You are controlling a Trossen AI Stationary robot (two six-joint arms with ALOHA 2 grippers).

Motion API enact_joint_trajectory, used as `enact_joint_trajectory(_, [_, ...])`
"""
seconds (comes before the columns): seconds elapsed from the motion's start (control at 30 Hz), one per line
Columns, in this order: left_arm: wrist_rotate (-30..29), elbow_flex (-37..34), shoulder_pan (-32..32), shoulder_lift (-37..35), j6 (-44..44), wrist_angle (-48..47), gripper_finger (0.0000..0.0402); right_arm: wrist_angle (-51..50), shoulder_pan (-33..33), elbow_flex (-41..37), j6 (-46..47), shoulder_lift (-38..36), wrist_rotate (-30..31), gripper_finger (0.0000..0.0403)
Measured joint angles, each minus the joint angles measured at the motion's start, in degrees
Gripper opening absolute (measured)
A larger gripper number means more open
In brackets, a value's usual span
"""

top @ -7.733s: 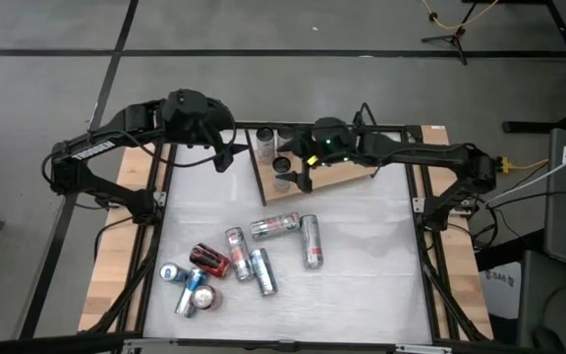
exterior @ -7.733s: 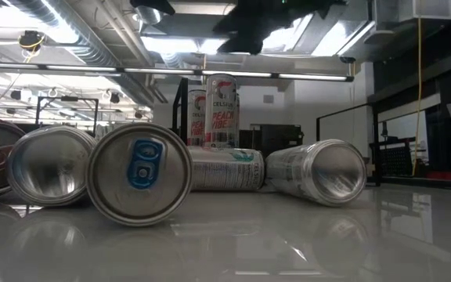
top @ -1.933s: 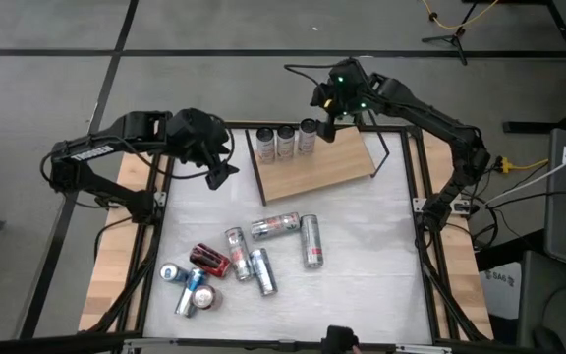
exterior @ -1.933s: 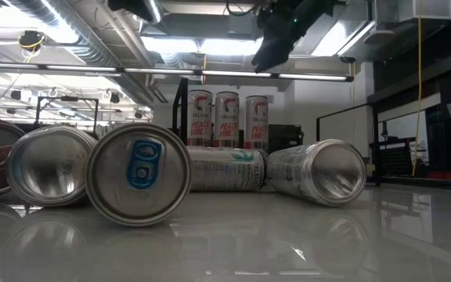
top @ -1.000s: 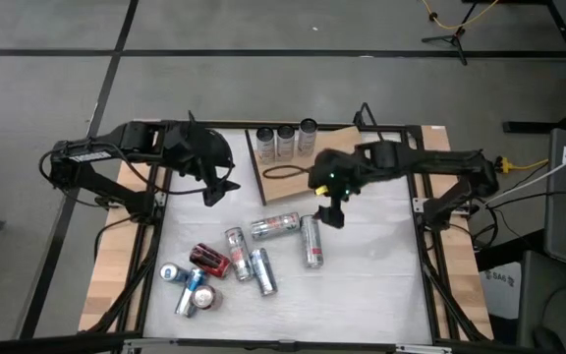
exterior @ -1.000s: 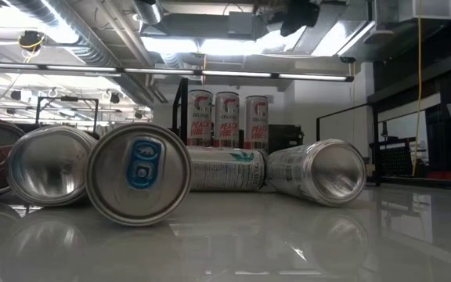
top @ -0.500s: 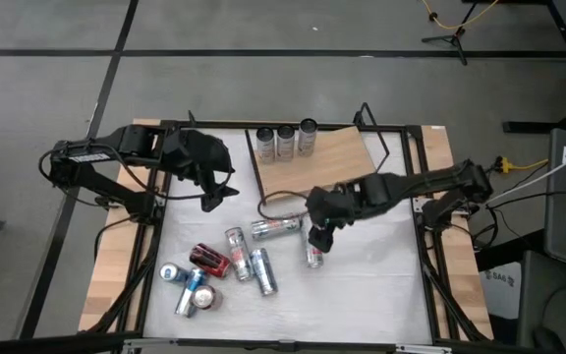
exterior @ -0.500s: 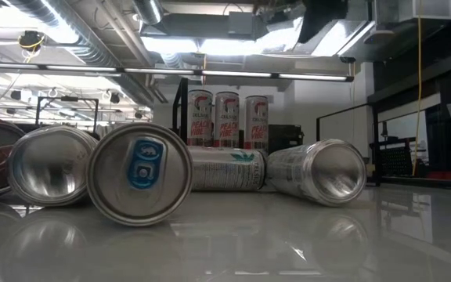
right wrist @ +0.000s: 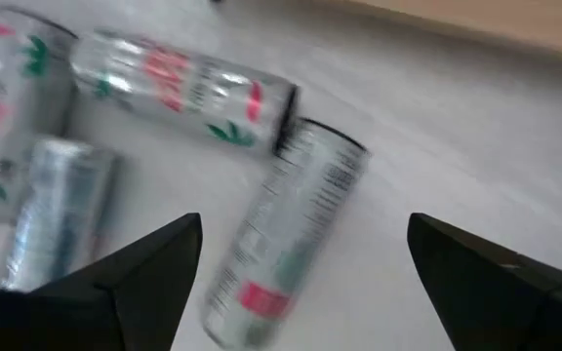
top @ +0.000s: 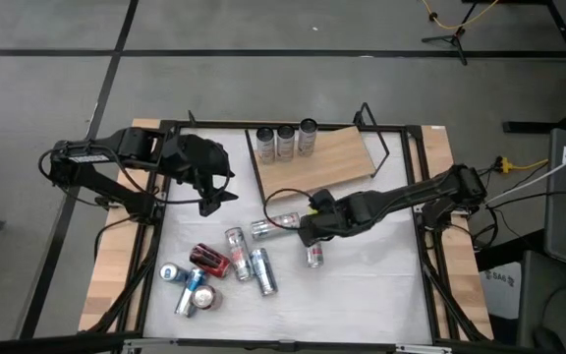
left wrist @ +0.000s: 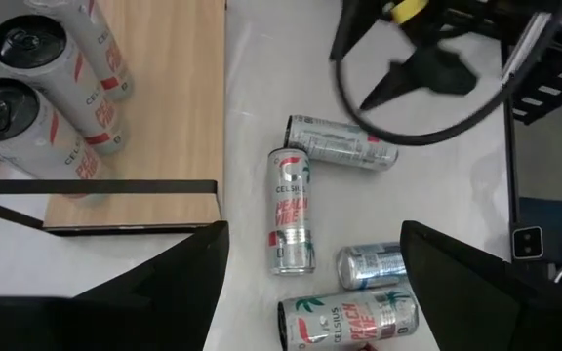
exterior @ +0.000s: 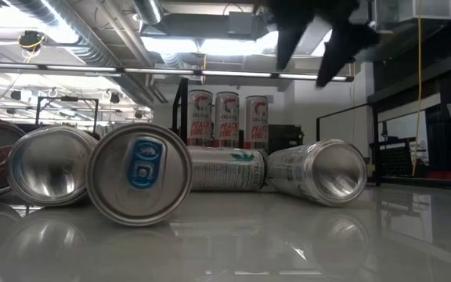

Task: Place canned beverage on shelf
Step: Put the white pink soda can on the shelf aligned with the other white pink soda can

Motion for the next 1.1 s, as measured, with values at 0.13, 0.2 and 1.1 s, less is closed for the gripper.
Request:
enact_joint_trajectory(0.13, [-0.4,0.0,-0.3,0.0,0.0,0.1,0.0295,9.2,-1.0,-6.6,1.3,-0.1,-0.4,0.0356])
enact_joint_trajectory(0.2, [-1.1,0.0,-0.3,0.0,0.0,0.2,0.0295,13.6,-1.5,-9.7,1.3,0.1,-1.0,0.0356])
enact_joint_trajectory(1.1, [-3.0,0.0,-0.3,0.0,-2.1,0.5,0.0295,35.0,-1.5,-28.1,1.1,0.2,-2.2,0.0356])
